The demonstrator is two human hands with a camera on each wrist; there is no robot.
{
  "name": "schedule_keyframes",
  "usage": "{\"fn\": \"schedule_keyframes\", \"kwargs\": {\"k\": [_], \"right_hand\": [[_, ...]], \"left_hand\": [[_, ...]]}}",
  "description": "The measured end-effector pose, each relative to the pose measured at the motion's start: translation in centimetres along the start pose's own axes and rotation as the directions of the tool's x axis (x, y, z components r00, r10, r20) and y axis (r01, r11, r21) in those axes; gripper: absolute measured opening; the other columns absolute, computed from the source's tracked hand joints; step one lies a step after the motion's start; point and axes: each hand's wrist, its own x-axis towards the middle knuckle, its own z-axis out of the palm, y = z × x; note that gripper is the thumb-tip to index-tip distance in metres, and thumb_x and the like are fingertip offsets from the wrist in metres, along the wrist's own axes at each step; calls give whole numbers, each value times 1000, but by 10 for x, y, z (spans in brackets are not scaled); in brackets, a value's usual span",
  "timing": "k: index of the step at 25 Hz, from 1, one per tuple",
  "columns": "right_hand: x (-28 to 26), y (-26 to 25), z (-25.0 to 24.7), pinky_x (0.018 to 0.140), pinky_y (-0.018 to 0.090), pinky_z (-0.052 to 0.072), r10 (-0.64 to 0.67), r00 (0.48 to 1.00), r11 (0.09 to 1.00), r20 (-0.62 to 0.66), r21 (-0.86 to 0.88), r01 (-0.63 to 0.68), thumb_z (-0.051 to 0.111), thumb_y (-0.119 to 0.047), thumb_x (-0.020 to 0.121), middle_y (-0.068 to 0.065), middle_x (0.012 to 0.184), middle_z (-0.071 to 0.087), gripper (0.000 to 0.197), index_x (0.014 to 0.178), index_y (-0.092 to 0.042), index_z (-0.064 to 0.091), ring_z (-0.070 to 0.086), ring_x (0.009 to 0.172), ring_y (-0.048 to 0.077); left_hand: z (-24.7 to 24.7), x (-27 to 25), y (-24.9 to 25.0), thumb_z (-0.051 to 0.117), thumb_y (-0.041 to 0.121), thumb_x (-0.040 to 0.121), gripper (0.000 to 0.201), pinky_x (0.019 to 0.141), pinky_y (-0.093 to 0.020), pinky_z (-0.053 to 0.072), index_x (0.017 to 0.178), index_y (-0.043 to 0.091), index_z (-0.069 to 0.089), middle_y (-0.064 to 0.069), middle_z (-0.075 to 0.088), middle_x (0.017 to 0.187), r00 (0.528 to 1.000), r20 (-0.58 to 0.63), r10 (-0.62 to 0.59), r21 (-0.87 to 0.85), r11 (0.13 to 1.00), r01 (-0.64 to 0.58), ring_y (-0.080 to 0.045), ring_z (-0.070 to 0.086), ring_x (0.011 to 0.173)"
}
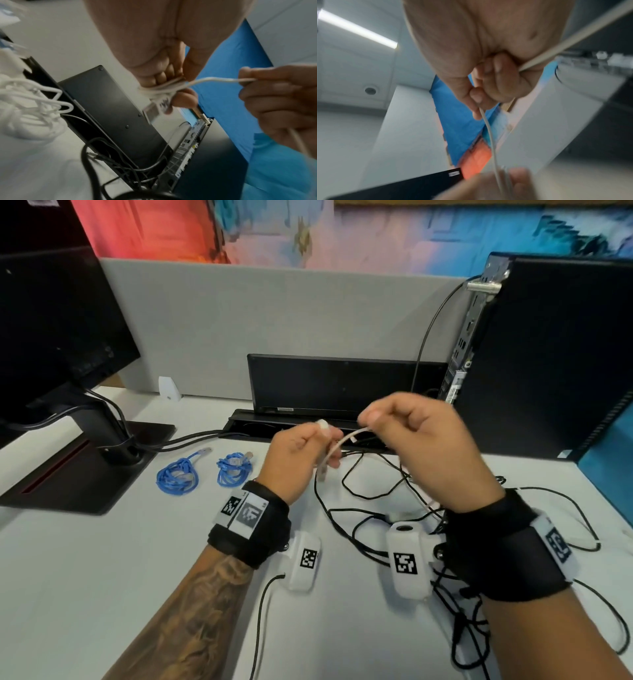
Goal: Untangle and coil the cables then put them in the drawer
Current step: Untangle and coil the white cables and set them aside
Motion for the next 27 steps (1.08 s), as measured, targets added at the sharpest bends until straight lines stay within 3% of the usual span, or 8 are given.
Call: {"fn": "schedule_keyframes", "kwargs": {"k": [4,7,10,12,17,20,23,27], "right_hand": [[6,20,-10,70,11,44,-62,981,997,-185,-59,52,57,-17,102,-19,77,62,15,102,-20,72,57,72,-5],[5,33,0,63,14,44,-4,991,1000,-137,-20,1,57,-19,102,-12,68,58,14,99,-17,71,53,61,-1],[-2,34,22,60,27,44,63,996,995,67,-83,-57,56,-27,102,-8,61,53,21,87,-18,67,48,56,5],[-7,30,35,59,35,44,100,967,984,236,-169,-61,54,-31,102,-6,63,50,24,85,-19,66,44,56,8],[-9,15,31,65,49,59,185,857,937,482,-350,-5,53,-37,101,-8,60,50,31,84,-16,67,51,57,11],[-11,-3,13,61,37,60,133,889,952,438,-306,9,58,-36,100,-17,59,56,22,87,-24,72,56,56,5],[-6,-11,-10,67,27,52,-84,975,947,205,-289,142,59,-29,100,-13,76,66,16,90,-27,71,61,71,6],[1,18,-14,79,37,54,-162,986,934,32,-316,164,56,-22,102,-7,91,67,15,96,-21,70,63,87,11]], "left_hand": [[13,-10,12,39,19,96,33,64,-36,47,86,0,65,-5,48,61,883,460,-95,-254,939,233,-19,45,53],[3,-10,23,41,18,88,23,59,-28,44,81,7,60,1,40,59,789,614,-20,-550,706,446,-12,38,49],[-9,-5,28,43,15,92,24,61,-24,51,84,7,64,4,52,64,905,424,-22,-852,330,407,-7,50,52],[-10,2,22,44,12,99,27,67,-27,57,91,3,69,0,66,74,971,174,-163,-942,259,212,-8,64,63],[-6,9,4,49,11,101,18,81,-30,59,107,4,65,-7,76,89,936,-198,-291,-801,598,17,-18,74,89],[-6,6,3,55,9,99,17,77,-32,60,101,8,71,-10,76,89,948,-308,-80,-328,944,-27,-20,74,85],[4,-6,12,51,15,102,24,65,-31,58,96,5,71,-9,74,82,998,9,58,14,998,-58,-14,70,70],[16,-14,18,41,32,106,40,64,-33,52,90,3,63,0,50,63,918,396,-6,-78,996,40,-17,50,56]]}}
